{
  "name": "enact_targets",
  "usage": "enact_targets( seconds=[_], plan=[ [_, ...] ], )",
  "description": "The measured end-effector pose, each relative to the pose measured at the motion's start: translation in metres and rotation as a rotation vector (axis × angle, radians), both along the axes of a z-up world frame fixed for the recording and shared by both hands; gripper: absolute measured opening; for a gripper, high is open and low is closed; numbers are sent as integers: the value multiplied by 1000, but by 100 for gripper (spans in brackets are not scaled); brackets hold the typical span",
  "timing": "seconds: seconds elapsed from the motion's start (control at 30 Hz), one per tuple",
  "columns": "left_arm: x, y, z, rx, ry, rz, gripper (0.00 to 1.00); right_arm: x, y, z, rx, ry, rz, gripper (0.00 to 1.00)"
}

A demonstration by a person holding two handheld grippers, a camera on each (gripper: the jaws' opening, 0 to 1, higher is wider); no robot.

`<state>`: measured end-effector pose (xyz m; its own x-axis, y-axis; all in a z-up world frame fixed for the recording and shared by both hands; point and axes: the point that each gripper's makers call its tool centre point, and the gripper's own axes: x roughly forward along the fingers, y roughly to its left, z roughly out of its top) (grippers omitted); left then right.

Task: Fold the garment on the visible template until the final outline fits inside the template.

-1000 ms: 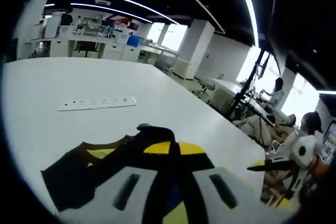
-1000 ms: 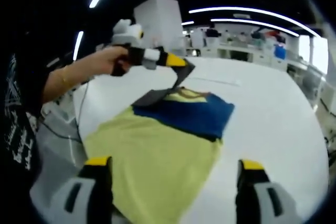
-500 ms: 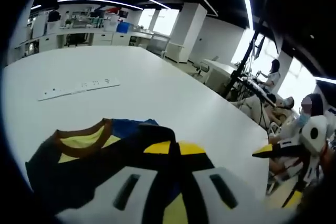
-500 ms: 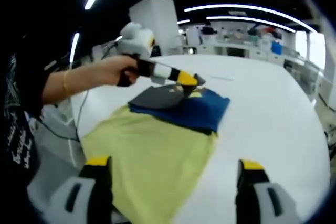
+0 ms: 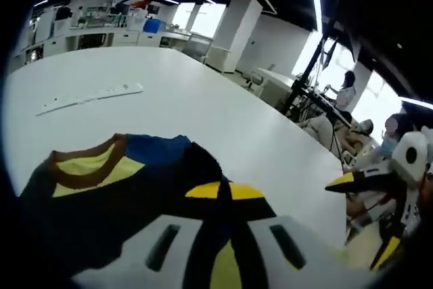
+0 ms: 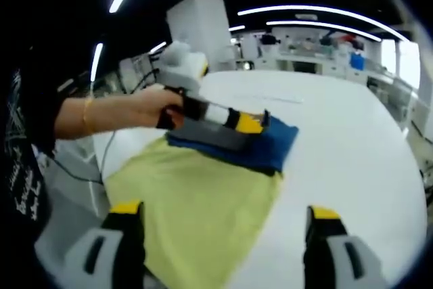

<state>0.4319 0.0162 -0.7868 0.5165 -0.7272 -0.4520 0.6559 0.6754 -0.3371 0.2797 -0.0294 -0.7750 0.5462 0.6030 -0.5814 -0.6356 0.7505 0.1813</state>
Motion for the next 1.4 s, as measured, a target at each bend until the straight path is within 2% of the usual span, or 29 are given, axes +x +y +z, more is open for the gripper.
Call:
enact_targets(
  seconds=[0.17,0.27,0.43,0.5,0.67,0.77,1.07,1.23,1.4],
  plan=[
    [-1,5,-3,44,-33,-9,22,1,1,1,3,-2,6,99],
    [1,13,-2,79,-73,-5,35,1,3,1,3,-3,10,99],
    [2,29,-3,126,-90,20,61,1,8,2,6,-4,23,99],
    [1,37,-1,132,-114,41,69,1,10,3,6,-6,28,99],
    [2,56,2,128,-119,87,90,3,15,5,9,-13,40,99],
    [1,68,3,145,-133,99,98,3,19,7,10,-17,47,99],
    [-5,105,7,180,-143,127,99,1,29,9,10,-21,69,99],
    [-9,126,10,179,-141,154,99,-1,33,8,9,-22,85,99],
    [-14,148,9,201,-143,161,92,-3,37,11,9,-28,94,99]
  ],
)
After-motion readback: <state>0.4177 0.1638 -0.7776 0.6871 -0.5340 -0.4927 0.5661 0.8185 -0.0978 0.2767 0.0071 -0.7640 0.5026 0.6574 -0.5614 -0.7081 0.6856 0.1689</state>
